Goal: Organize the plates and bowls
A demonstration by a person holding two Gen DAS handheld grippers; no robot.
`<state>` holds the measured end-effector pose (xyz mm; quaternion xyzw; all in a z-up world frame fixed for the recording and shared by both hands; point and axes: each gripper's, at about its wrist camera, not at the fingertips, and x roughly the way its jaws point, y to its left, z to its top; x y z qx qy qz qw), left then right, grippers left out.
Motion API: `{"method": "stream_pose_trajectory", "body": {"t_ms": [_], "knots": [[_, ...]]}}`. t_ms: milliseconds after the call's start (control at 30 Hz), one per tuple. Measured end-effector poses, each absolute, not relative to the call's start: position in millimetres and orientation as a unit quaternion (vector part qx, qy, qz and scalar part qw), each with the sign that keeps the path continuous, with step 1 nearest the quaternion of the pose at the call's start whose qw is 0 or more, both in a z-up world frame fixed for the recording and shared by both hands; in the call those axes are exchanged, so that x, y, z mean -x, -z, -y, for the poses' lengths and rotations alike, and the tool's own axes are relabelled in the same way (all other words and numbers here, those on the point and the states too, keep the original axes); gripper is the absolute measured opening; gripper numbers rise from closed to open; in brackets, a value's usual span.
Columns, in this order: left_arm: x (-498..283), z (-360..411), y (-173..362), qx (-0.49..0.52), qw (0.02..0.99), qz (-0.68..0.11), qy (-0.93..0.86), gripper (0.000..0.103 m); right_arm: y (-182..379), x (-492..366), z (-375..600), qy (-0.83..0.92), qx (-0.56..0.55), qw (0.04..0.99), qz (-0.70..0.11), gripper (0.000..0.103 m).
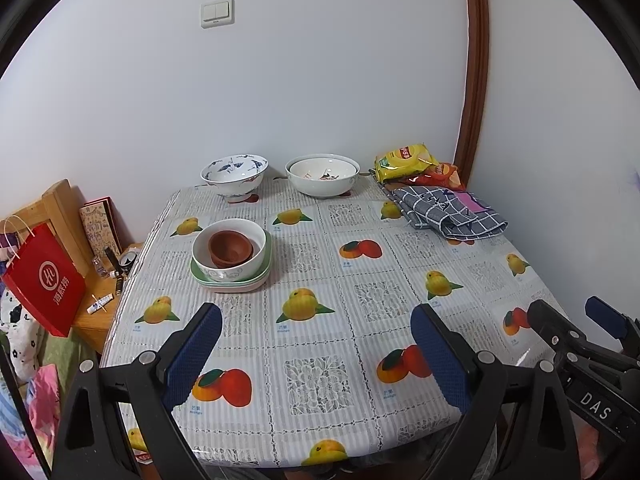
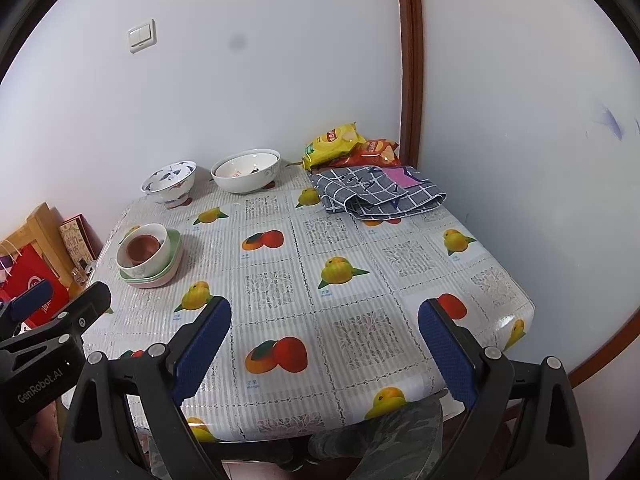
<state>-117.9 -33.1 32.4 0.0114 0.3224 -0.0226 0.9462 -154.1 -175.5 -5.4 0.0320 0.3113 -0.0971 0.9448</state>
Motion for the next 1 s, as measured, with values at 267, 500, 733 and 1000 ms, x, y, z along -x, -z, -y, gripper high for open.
{"method": "stream_pose_trajectory", "body": {"t_ms": [267,500,733,1000], "knots": [[117.4,31.9,-31.2,-0.011,0.945,-0.325,0.024,0.096,5.7,153.7,174.9,0.097,-0.032,0.944,-0.312,0.094],[115.9,33.1,-29.4,-0.011,0.945,-0.327,0.028,0.096,5.6,153.8,174.9,0.097,-0.032,0.945,-0.312,0.094],[116.7,32.3,-28.3,-0.009,0.945,-0.327,0.025,0.096,5.9,154.0,174.9,0.097,-0.032,0.944,-0.312,0.094],[116.7,31.4,-27.9,-0.008,0.944,-0.328,0.025,0.096,6.3,154.7,174.5,0.097,-0.032,0.945,-0.312,0.094]]}}
